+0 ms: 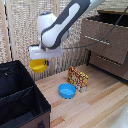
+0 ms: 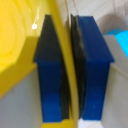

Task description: Kindly move your gripper toward the top drawer's handle. With caution, hold the handle robustly using your gripper and pull open the top drawer. Let the handle go. Relocate your gripper to the bowl placed in the background. Gently hold the bowl using your gripper. Bring the gripper and the bowl to the ajar drawer. Softly release the bowl into it.

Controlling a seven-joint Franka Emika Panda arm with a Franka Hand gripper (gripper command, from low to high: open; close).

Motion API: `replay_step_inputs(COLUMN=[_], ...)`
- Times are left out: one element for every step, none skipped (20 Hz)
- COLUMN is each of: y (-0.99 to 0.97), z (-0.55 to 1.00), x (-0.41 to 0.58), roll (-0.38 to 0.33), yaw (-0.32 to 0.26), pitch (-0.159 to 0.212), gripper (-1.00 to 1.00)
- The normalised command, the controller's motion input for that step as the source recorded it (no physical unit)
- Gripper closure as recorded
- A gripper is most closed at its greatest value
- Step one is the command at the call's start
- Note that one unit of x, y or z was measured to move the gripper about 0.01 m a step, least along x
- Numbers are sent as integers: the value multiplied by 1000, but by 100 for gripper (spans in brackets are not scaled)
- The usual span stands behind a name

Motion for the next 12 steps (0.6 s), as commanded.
replay_step_inputs(y=[194,149,120,91,0,-9,-66,-109,-146,-106,-111,-154], z=[1000,1000,1000,1000,951,897,863,857,851,906,914,909], x=[0,46,117,146,114,89,91,120,137,177,189,220], roll=[-14,-26,-54,-62,-35,-8,0,0,0,0,0,0], yaw=[-266,-269,-272,-275,-301,-317,-321,-318,-315,-295,-290,-284], pitch=[-31,-4,0,0,11,38,62,84,101,90,92,102], gripper=[100,100,100,100,100,100,100,100,100,100,100,100])
